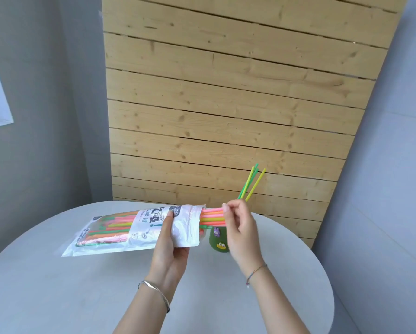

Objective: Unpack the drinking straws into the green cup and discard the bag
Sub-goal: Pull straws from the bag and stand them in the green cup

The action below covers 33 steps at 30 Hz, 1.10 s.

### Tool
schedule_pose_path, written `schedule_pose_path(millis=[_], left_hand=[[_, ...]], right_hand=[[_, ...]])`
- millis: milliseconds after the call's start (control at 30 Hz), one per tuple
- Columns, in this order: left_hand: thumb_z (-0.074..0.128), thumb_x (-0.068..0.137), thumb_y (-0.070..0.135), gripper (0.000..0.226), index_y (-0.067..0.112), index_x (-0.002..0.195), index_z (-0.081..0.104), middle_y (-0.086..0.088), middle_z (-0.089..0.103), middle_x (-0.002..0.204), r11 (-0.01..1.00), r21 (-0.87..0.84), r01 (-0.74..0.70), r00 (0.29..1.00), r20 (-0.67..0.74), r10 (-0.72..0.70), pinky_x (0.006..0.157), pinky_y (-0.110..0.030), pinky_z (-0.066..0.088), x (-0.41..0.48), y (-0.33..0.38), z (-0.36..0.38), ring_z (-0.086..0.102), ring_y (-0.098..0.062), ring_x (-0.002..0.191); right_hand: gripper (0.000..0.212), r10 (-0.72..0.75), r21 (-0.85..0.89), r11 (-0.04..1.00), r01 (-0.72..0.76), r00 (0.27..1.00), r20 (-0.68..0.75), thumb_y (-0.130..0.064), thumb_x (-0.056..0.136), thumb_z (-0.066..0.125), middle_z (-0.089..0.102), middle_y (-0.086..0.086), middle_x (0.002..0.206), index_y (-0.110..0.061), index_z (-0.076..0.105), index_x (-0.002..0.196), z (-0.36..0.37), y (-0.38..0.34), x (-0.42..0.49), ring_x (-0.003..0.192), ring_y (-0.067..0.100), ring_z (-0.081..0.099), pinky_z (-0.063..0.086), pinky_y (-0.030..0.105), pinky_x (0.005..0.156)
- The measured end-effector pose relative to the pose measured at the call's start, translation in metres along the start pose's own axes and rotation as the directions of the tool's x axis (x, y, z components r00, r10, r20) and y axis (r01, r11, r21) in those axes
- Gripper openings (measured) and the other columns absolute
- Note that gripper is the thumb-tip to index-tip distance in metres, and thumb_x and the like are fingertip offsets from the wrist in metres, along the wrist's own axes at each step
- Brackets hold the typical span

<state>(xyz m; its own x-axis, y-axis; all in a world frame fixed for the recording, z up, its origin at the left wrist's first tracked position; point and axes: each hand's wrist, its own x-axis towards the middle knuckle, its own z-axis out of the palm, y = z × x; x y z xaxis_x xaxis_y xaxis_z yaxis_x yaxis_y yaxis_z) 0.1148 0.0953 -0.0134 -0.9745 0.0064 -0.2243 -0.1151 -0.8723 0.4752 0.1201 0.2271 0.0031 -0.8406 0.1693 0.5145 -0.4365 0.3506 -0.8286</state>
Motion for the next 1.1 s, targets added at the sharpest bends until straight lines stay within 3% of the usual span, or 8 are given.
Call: schedule_pose_path(millis=[133, 233, 300, 433, 700, 867, 1000, 1100], left_hand=[[0.056, 0.095, 0.024, 0.040, 0.009, 0.132, 0.052, -0.014, 0.067, 0.123, 0.998, -0.065, -0.003, 0.999, -0.042, 0.001, 0.071, -0.048, 0.059, 0.006, 0.008, -0.005, 0.064, -0.026, 0.110], [0.058, 0.094, 0.025, 0.045, 0.008, 0.135, 0.052, -0.015, 0.066, 0.127, 0.998, -0.055, 0.014, 0.999, -0.029, -0.016, 0.082, -0.051, 0.057, 0.008, 0.002, -0.007, 0.063, -0.027, 0.114], [0.060, 0.092, 0.025, 0.042, 0.009, 0.131, 0.055, -0.012, 0.070, 0.119, 0.998, -0.048, 0.030, 0.999, -0.030, -0.032, 0.089, -0.049, 0.055, 0.007, -0.005, -0.006, 0.068, -0.023, 0.104], [0.058, 0.094, 0.021, 0.020, 0.012, 0.111, 0.062, -0.004, 0.078, 0.080, 0.998, -0.009, 0.064, 0.997, -0.032, -0.064, 0.068, -0.037, 0.061, 0.003, -0.012, -0.003, 0.074, -0.014, 0.067], [0.059, 0.093, 0.019, 0.042, 0.004, 0.131, 0.056, -0.013, 0.067, 0.125, 0.991, -0.115, 0.062, 0.991, -0.113, -0.075, 0.054, -0.026, 0.058, 0.015, 0.000, -0.016, 0.066, -0.017, 0.106], [0.060, 0.092, 0.018, 0.020, 0.011, 0.110, 0.063, -0.002, 0.078, 0.083, 0.994, -0.075, 0.074, 0.993, -0.085, -0.080, 0.059, -0.025, 0.059, 0.007, -0.011, -0.006, 0.074, -0.009, 0.068], [0.060, 0.092, 0.021, 0.040, 0.006, 0.129, 0.057, -0.010, 0.069, 0.121, 0.995, -0.085, 0.059, 0.995, -0.071, -0.065, 0.064, -0.028, 0.061, 0.009, -0.006, -0.009, 0.070, -0.014, 0.091], [0.058, 0.094, 0.020, 0.042, 0.004, 0.133, 0.054, -0.012, 0.066, 0.126, 0.991, -0.126, 0.034, 0.996, -0.073, -0.043, 0.056, -0.028, 0.059, 0.013, -0.001, -0.012, 0.074, -0.013, 0.078]], right_hand=[[0.012, 0.071, 0.196, 0.980, -0.028, 0.975, -0.213, -0.014, 0.093, 0.053, 0.056, 0.003, 0.069, -0.014, 0.050, 0.082, -0.013, -0.003, 0.007, 0.059, 0.005, 0.051, 0.042, 0.017, 0.058], [0.011, 0.214, 0.334, 0.929, -0.158, 0.967, -0.138, -0.013, 0.091, 0.057, 0.051, 0.000, 0.063, -0.005, 0.051, 0.087, -0.009, -0.010, 0.006, 0.044, 0.000, 0.047, 0.039, 0.014, 0.047], [0.010, 0.251, 0.245, 0.940, -0.238, 0.968, -0.024, -0.012, 0.092, 0.055, 0.050, 0.001, 0.063, -0.002, 0.054, 0.089, -0.007, -0.010, 0.005, 0.039, 0.001, 0.048, 0.038, 0.013, 0.040], [0.010, 0.246, 0.151, 0.952, -0.266, 0.959, 0.139, -0.014, 0.090, 0.060, 0.056, -0.001, 0.064, -0.006, 0.060, 0.083, -0.008, -0.006, 0.005, 0.046, 0.002, 0.051, 0.036, 0.010, 0.041], [0.022, 0.348, 0.516, 0.837, -0.180, 0.904, -0.250, -0.015, 0.091, 0.058, 0.041, -0.014, 0.043, -0.015, 0.052, 0.070, -0.031, -0.012, 0.017, 0.036, 0.002, 0.030, 0.026, 0.013, 0.037], [0.015, 0.409, 0.374, 0.841, -0.391, 0.912, 0.032, -0.022, 0.092, 0.056, 0.057, -0.006, 0.059, -0.014, 0.061, 0.079, -0.016, -0.013, 0.009, 0.038, 0.003, 0.048, 0.027, 0.016, 0.039], [0.029, 0.399, 0.415, 0.846, -0.333, 0.913, -0.080, -0.022, 0.094, 0.051, 0.054, -0.010, 0.047, -0.012, 0.060, 0.068, -0.023, -0.012, 0.014, 0.037, 0.007, 0.035, 0.024, 0.017, 0.039], [0.036, 0.437, 0.555, 0.792, -0.254, 0.872, -0.223, -0.023, 0.094, 0.051, 0.052, -0.010, 0.048, -0.012, 0.058, 0.061, -0.035, -0.012, 0.020, 0.036, 0.004, 0.036, 0.026, 0.014, 0.037]])
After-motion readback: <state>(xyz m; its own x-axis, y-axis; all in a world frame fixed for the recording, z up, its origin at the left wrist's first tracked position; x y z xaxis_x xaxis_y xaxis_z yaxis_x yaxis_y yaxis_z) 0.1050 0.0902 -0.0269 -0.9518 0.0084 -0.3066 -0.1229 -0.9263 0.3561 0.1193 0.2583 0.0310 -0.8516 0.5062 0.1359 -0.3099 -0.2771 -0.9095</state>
